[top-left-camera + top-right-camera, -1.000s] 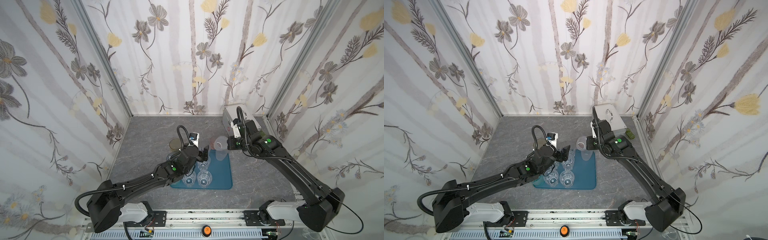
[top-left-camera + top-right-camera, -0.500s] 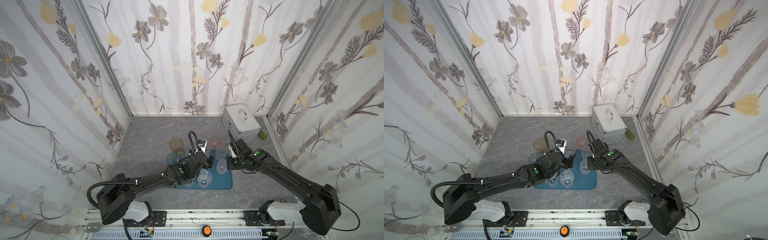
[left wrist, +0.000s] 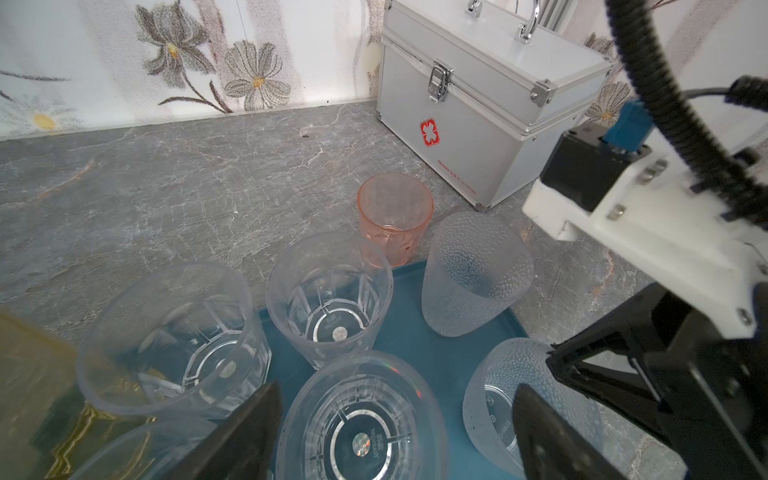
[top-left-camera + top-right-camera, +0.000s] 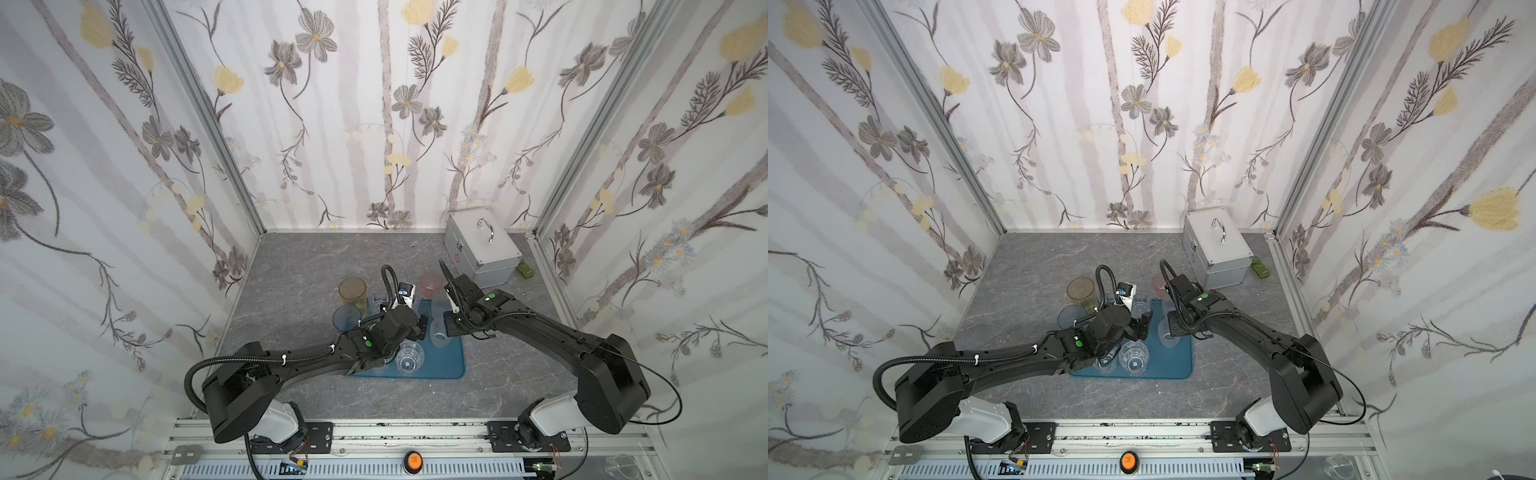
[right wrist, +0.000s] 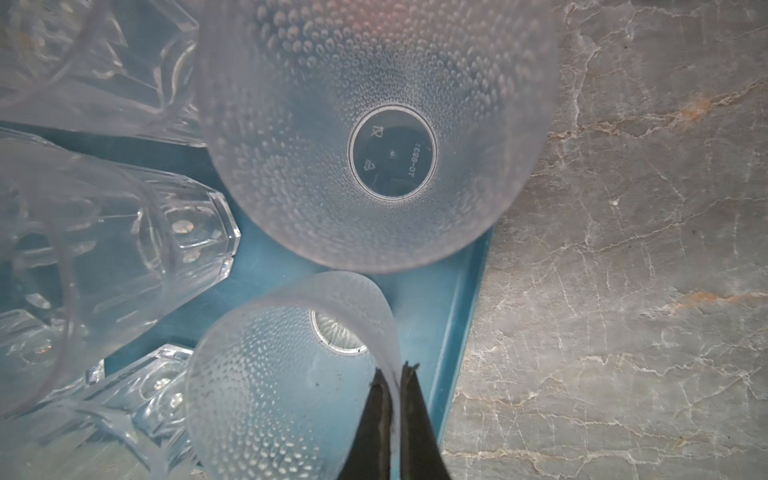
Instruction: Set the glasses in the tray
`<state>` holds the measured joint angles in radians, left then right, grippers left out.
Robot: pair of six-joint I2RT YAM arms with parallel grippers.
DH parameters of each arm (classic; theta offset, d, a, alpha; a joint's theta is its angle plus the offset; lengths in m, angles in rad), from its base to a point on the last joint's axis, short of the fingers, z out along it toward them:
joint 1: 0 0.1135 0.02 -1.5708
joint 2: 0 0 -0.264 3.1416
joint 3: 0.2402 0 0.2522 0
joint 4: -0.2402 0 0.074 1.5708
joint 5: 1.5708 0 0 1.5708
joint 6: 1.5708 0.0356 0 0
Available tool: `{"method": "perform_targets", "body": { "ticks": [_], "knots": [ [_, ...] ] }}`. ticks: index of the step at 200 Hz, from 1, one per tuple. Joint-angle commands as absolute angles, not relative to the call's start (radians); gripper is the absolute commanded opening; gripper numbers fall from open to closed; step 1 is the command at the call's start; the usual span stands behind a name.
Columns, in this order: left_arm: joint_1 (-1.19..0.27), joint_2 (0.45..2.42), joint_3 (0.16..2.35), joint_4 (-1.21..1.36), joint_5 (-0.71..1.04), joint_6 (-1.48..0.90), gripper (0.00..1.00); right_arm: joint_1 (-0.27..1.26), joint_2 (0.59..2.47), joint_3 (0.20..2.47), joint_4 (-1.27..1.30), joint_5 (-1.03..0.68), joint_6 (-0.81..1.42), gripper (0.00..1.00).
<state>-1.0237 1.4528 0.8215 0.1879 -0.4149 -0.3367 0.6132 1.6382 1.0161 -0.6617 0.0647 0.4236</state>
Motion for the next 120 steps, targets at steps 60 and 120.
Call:
{"method": "perform_targets", "body": {
  "ticks": [60, 120],
  "knots": [
    [-1.023, 1.457, 0.818, 0.209, -0.435, -0.339, 0.89, 0.612, 1.645, 1.048, -0.666, 0.126, 0.4, 0.21],
    [-1.019, 1.442, 0.824, 0.209, -0.472, -0.304, 0.9, 0.591, 1.537, 1.28, -0.766, 0.167, 0.399, 0.38]
  ]
}}
